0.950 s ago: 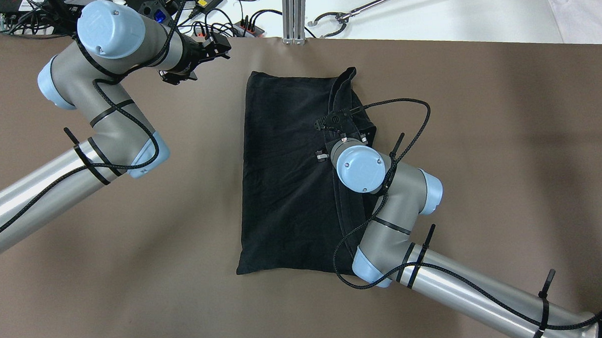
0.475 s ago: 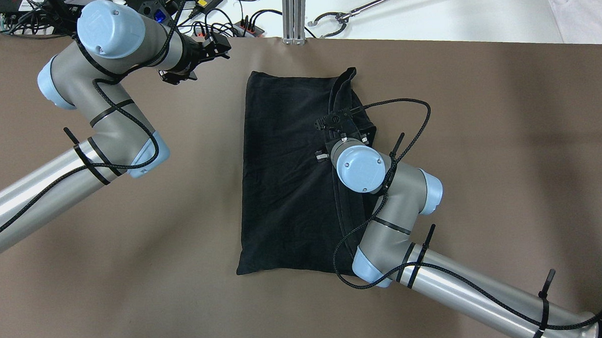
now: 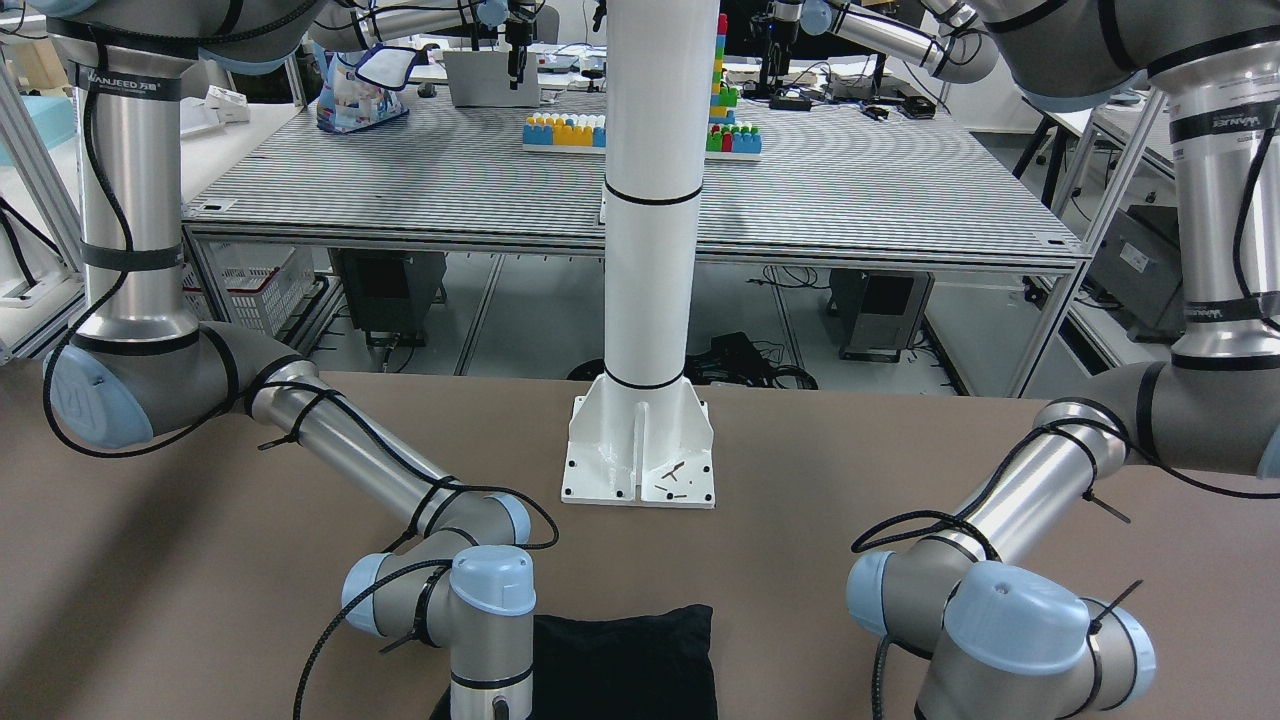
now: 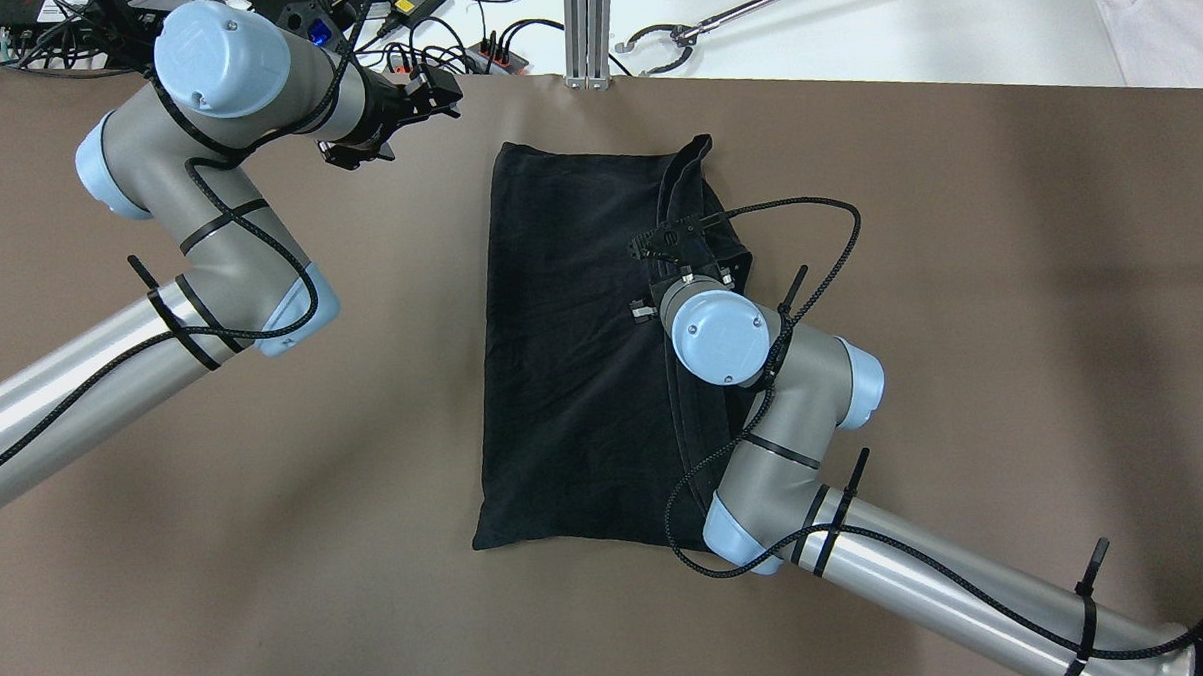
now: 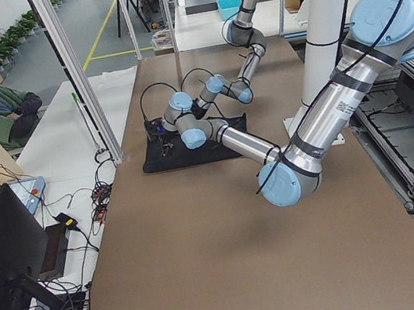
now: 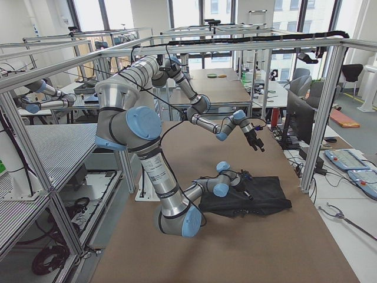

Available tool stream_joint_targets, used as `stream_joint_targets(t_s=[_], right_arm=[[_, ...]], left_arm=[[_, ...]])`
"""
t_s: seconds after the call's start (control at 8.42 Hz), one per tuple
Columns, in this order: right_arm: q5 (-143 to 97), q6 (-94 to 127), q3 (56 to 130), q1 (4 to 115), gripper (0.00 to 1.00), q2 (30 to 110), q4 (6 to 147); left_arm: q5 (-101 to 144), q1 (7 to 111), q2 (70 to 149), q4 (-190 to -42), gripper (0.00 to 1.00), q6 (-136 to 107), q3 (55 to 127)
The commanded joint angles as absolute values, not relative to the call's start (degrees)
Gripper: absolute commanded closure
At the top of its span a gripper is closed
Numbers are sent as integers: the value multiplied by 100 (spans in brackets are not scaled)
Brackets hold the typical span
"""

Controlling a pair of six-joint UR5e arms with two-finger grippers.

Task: Fold clothes
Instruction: 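Release the folded edge and raise the right gripper toward the shirt's far side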

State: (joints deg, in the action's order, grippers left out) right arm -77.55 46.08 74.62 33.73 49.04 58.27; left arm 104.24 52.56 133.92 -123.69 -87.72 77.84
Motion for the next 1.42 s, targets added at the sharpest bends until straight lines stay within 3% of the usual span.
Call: stream_joint_targets(t_s=[0.0, 0.47, 1.07, 1.19, 1.31], right_arm=[[-8668, 4483, 7672, 3873, 100, 5009, 5827], [-8780, 4201, 7919, 3998, 100, 5939, 4882], [-9571, 4271, 7989, 4438, 100, 6336, 4553], [-9571, 4280, 7989, 4438, 95, 6328, 4527], [-9571, 4298, 7989, 4438, 15, 6302, 4535]], left_arm=[[10424, 5256, 13386, -12375, 0, -8771, 7787], [10424, 5256, 13395, -12366, 0, -8771, 7778], [10424, 5256, 13395, -12392, 0, -8737, 7691], [10424, 5265, 13403, -12401, 0, -8702, 7656], [10424, 5265, 13403, -12401, 0, -8692, 7655]])
